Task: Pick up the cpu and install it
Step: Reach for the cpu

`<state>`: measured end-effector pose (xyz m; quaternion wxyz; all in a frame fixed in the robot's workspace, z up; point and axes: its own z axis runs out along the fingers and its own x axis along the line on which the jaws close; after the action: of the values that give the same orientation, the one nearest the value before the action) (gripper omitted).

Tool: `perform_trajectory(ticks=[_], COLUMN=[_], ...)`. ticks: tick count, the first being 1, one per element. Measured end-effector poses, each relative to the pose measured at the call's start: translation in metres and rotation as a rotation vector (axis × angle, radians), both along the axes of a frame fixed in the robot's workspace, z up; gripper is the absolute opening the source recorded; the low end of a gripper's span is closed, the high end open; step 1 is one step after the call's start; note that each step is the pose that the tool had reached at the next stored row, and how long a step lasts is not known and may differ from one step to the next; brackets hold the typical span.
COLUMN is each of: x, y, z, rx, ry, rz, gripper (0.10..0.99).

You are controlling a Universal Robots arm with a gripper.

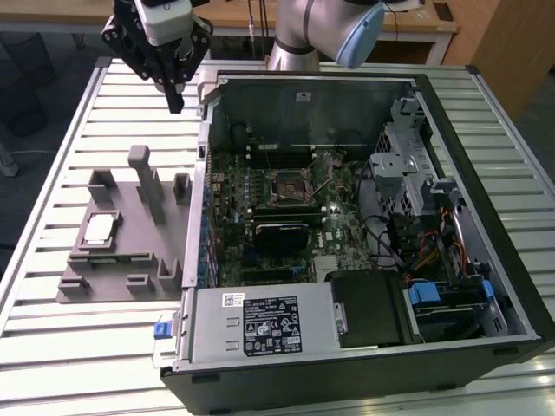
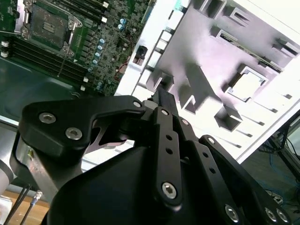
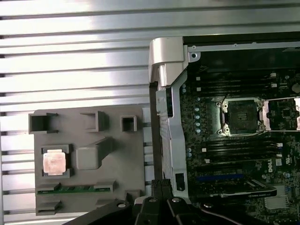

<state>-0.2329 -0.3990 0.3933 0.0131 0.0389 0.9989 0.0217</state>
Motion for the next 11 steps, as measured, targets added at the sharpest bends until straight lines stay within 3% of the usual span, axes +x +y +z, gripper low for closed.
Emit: perform_trajectory(ticks=[11], x=[-0.0191], y=[0.0000], z=[-0.0008], rx=[0.000], ry=[-0.0001], rz=[0.000], gripper=[0.106])
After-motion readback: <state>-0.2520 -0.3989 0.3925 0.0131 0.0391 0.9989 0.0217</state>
